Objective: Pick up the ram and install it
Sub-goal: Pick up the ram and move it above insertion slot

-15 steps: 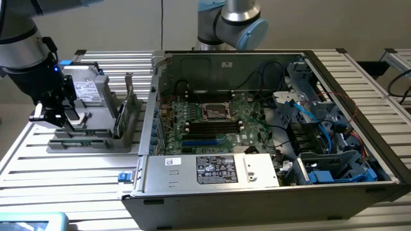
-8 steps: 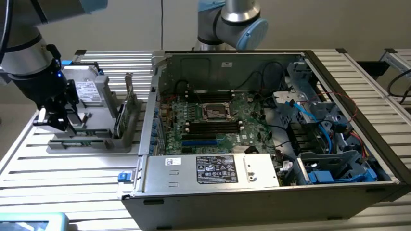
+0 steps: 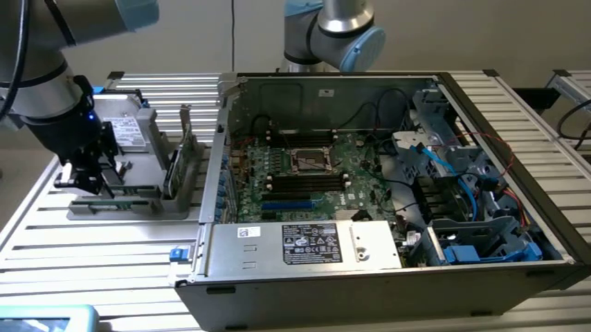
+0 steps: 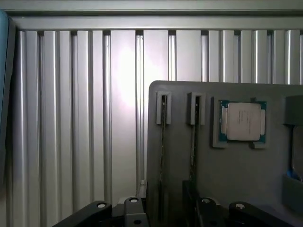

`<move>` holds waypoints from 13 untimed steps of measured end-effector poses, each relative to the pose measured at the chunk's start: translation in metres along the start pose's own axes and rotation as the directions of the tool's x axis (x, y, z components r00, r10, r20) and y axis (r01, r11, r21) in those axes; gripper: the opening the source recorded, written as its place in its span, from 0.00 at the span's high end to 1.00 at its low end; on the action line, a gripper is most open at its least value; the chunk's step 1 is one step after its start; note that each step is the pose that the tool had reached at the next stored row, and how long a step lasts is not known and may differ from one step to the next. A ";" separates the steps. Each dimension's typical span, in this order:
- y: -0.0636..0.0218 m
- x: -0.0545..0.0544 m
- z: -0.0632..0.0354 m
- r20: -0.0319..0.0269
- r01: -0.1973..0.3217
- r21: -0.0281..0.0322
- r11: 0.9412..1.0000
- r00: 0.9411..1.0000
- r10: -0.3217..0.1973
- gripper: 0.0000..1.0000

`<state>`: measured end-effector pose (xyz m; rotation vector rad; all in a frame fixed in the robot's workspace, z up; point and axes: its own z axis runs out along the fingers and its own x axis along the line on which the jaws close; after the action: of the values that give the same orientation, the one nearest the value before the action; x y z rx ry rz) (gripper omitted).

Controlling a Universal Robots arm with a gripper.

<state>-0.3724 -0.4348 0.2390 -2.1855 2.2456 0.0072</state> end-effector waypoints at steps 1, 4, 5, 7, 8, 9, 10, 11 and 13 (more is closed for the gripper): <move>-0.0001 0.000 0.0018 0.001 -0.002 0.000 1.000 1.000 0.002 0.58; -0.0002 0.000 0.0074 0.002 -0.007 0.000 1.000 1.000 0.007 0.58; -0.0001 0.000 0.0091 0.003 -0.008 0.000 1.000 1.000 0.008 0.58; -0.0001 0.000 0.0127 0.003 -0.010 0.000 1.000 1.000 0.010 0.58; -0.0001 0.000 0.0145 0.004 -0.010 0.000 1.000 1.000 0.010 0.58; -0.0001 0.000 0.0164 0.004 -0.011 0.000 1.000 1.000 0.011 0.58; -0.0001 0.000 0.0182 0.004 -0.012 0.000 1.000 1.000 0.012 0.58; -0.0001 0.000 0.0200 0.004 -0.012 0.000 1.000 1.000 0.012 0.58; -0.0001 0.000 0.0237 0.005 -0.014 0.000 1.000 1.000 0.014 0.58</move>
<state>-0.3723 -0.4348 0.2153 -2.1678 2.2581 0.0124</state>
